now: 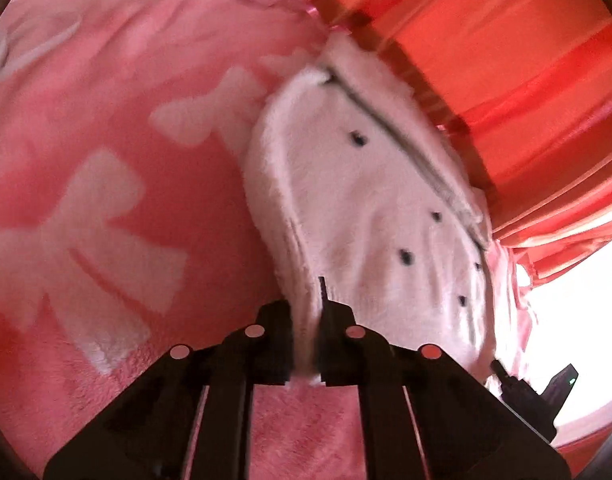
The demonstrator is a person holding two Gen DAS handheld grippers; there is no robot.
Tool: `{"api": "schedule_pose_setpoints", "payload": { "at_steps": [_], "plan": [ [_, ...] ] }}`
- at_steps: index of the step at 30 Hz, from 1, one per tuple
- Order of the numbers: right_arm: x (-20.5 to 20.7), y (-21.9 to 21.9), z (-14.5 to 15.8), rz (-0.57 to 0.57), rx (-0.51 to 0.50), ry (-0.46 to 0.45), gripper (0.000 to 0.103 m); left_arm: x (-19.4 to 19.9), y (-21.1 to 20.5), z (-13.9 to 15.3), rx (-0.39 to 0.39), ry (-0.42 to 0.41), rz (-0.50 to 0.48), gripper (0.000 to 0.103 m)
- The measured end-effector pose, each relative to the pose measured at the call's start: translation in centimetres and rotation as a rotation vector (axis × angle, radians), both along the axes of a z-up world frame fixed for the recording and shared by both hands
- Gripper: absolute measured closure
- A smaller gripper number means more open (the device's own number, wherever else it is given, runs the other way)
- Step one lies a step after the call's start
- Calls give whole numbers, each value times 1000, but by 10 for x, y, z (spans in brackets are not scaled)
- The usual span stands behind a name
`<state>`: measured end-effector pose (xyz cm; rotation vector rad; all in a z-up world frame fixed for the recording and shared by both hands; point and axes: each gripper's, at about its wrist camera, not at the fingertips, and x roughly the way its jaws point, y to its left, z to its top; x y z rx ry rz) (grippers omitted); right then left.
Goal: Fold small clothes
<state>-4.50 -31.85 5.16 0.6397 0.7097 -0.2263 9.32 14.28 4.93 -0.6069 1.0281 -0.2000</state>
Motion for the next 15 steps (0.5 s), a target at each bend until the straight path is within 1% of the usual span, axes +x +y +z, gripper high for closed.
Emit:
{"api": "schedule_pose_setpoints", "payload": {
  "at_steps": [1,3,5,6,10,11,13,15],
  "plan": [
    [-10,-2,14,-5,-9,-39,99,-4,-1,10,17,-20,-11,96],
    [-28,-6,31,-1,-17,-75,99,-16,-3,31,22,-56,-41,97],
    [-50,-9,41,9,-41,-89,99,-33,-5,47,36,-80,-84,97],
    [-60,-9,42,17,-47,-86,99,-40,-5,51,42,-85,-101,97],
    [-107,-6,33,35,-64,-18,100,-83,-5,56,48,-64,-157,97],
    [-125,-3,28,43,-63,14,100,-95,-4,56,53,-49,-166,97],
    [-152,3,23,68,-68,72,100,-132,2,54,54,-9,-190,97],
    [-181,12,23,103,-71,120,100,-158,9,54,54,27,-191,97]
  ]
}}
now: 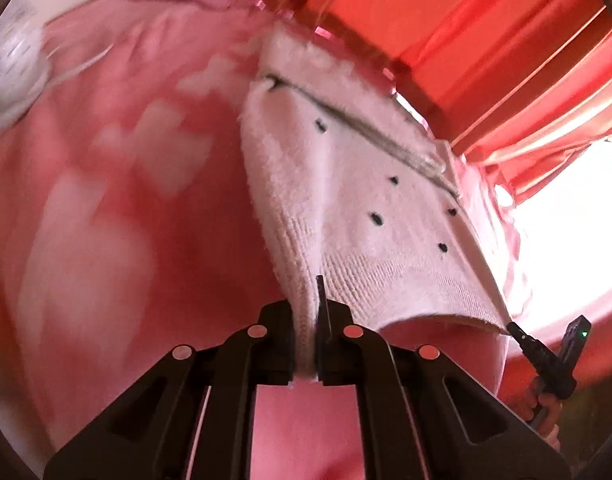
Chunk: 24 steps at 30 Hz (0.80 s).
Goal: Fold small clothes
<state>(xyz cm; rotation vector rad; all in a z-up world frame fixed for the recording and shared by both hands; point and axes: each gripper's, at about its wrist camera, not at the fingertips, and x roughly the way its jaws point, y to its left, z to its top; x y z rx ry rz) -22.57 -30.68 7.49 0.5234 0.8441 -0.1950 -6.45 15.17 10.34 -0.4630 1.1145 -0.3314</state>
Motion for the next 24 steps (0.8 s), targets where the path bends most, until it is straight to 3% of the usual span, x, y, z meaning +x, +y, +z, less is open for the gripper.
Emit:
{"api": "schedule_pose_setpoints", "payload": {
  "at_steps": [3,6,9,11,14,17,20,24],
  "plan": [
    [-20,6,28,37,-14,-22,100,-24,13,19,-32,13,44,97],
    [-2,-4,70,45,-80,-157,100,-1,10,59,-30,-115,34,97],
    [52,-29,102,13,-157,-336,100,67,-10,91,45,-304,-8,97],
    [102,-55,102,-44,-146,-394,100,126,-21,92,64,-347,7,97],
    [184,-91,79,-121,-70,-401,100,202,-33,79,81,-352,38,97],
    [254,-110,46,-158,-10,-349,100,282,-54,45,142,-318,52,97],
    [302,-122,10,-184,18,-284,100,320,-58,6,144,-258,79,97],
    [336,-134,-27,-195,38,-209,100,353,-54,-50,121,-183,95,96]
  ]
}}
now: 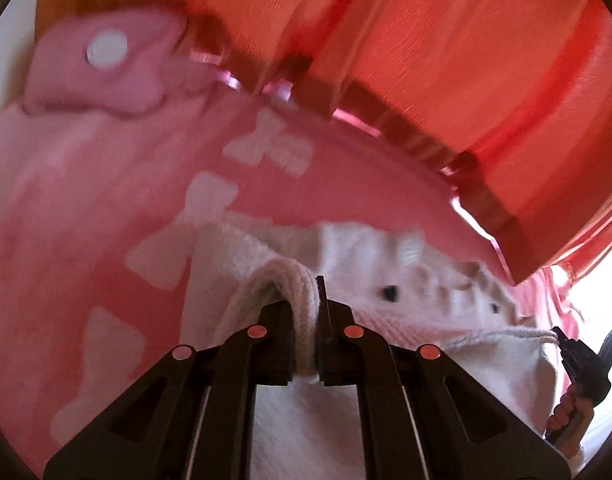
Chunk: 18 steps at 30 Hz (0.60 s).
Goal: Fold small clothes
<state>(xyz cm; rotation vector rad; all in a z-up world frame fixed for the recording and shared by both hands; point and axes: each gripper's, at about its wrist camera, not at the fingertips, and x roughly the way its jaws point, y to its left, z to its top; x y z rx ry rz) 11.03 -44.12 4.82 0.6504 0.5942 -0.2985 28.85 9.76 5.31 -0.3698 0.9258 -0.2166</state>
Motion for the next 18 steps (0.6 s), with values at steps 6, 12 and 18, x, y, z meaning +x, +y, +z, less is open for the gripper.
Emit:
{"api": "schedule_pose_setpoints", "payload": {
  "at_steps": [6,12,18],
  "plan": [
    [-3,0,6,22,-8,-57,90,-2,5,-14,-80,-32,-6,89],
    [-33,-4,20,-18,-49,-58,47,-21,9,9,-66,-96,24,25],
    [-9,13,-1,72,-46,77,48,-16,-5,-9,-16,-4,-39,23]
  ]
}}
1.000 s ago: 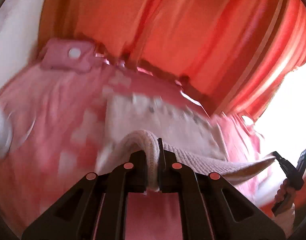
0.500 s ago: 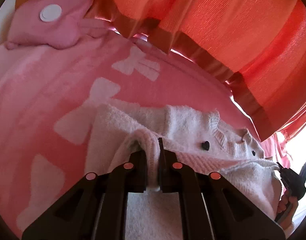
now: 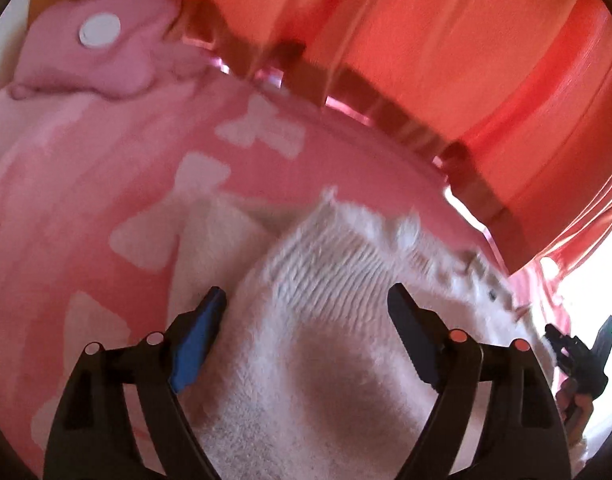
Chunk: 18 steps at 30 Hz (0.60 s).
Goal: Fold small clothes
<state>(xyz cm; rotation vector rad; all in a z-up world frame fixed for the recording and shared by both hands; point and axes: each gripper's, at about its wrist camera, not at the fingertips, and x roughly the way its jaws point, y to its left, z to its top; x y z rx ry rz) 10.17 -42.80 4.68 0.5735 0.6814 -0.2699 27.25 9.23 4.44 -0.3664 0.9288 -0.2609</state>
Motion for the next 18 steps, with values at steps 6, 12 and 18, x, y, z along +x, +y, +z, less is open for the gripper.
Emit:
{"api": "schedule_pose_setpoints", "payload": {
  "at_steps": [6,12,18],
  "plan": [
    [14,37,-6,85,-174,126,95,4,-8,-3,91,2,-30,89],
    [-14,22,63,52,-122,-273,96,5,4,40,-27,-120,5,94],
    [32,-20,-27,-44,10,91,96,33,7,-11,75,15,42,95]
  ]
}}
